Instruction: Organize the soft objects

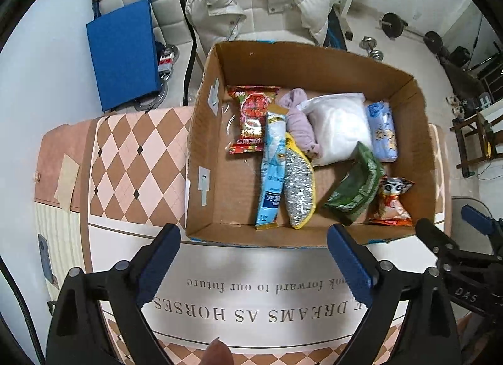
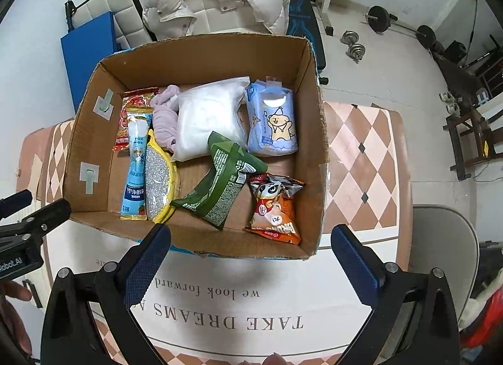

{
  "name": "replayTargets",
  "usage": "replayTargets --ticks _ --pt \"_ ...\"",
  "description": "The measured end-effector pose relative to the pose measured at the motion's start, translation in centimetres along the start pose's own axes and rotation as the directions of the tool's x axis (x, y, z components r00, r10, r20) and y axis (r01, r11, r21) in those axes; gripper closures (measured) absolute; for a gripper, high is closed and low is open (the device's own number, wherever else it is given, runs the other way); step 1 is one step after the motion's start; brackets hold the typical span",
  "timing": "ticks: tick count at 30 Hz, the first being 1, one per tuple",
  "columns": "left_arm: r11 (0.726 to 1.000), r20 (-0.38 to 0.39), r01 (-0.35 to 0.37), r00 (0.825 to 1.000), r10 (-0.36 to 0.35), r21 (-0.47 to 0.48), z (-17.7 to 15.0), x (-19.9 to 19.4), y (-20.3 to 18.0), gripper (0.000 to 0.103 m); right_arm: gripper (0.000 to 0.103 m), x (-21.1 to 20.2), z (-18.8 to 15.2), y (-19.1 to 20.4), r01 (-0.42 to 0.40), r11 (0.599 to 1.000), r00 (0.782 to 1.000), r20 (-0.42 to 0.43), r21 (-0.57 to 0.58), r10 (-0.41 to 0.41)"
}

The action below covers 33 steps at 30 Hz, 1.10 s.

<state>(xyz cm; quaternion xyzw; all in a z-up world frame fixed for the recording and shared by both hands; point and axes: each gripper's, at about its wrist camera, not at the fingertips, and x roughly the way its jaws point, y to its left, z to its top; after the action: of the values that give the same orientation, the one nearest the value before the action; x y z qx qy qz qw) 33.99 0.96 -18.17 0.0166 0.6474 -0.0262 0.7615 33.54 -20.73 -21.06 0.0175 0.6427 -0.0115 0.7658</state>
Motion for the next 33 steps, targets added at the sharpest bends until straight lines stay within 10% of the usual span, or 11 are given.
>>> replayTargets --ticks 12,33 --pt "1.000 0.200 -0.015 0.980 0.015 0.000 -4.3 -8.8 -0.8 0.007 0.000 -7.4 -3.0 -0.1 0.014 1.000 0.993 0.115 -0.001 -0.014" --pt "0.999 0.412 0.012 0.911 -0.023 0.029 -18.5 -23.3 -1.9 0.007 0.000 -27.9 -19.0 -0.7 0.019 0.999 0.916 0.401 0.031 -0.030"
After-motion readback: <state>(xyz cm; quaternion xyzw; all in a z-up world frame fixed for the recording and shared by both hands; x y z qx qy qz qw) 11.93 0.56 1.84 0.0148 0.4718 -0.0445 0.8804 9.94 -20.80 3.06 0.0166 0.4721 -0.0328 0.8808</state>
